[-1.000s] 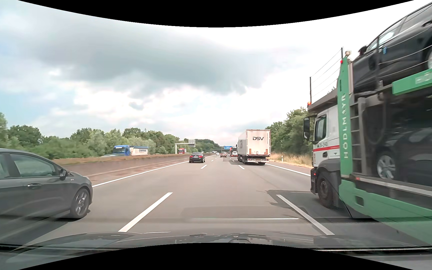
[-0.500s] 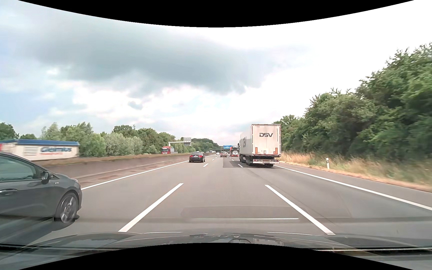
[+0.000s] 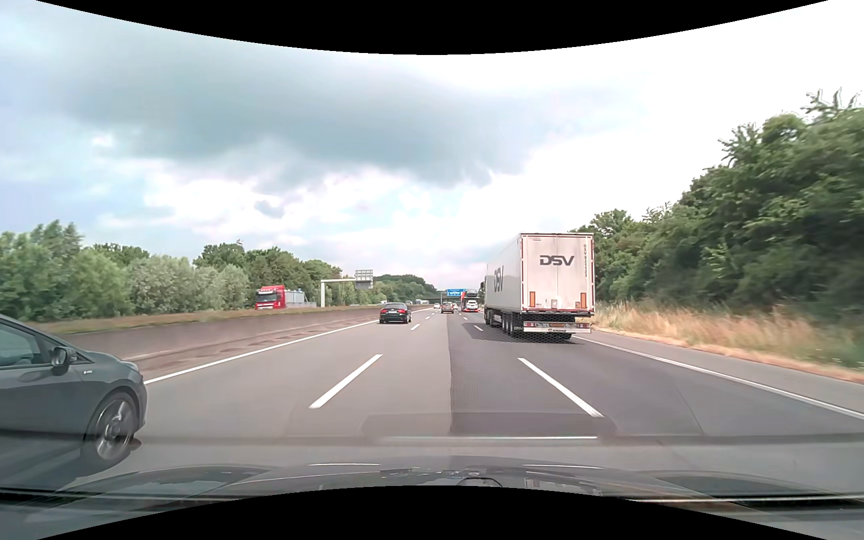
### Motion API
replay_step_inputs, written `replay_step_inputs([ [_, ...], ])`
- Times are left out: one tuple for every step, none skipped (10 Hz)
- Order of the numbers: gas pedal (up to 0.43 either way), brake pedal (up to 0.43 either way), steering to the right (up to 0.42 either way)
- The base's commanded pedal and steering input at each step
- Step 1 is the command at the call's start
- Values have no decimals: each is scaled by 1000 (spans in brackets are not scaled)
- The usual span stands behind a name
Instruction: Follow the waypoints while adhering to traffic rules and regulations
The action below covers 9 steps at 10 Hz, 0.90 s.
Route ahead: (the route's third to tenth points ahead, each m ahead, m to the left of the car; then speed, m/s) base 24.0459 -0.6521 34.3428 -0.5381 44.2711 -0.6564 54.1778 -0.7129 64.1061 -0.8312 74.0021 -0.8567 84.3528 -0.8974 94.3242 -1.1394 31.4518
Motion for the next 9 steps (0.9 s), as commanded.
replay_step_inputs([
  [0,0,0],
  [28,0,0],
  [59,0,1],
  [67,0,1],
  [79,0,1],
  [98,0,1],
  [110,0,1],
  [118,0,1],
  [118,0,1],
])
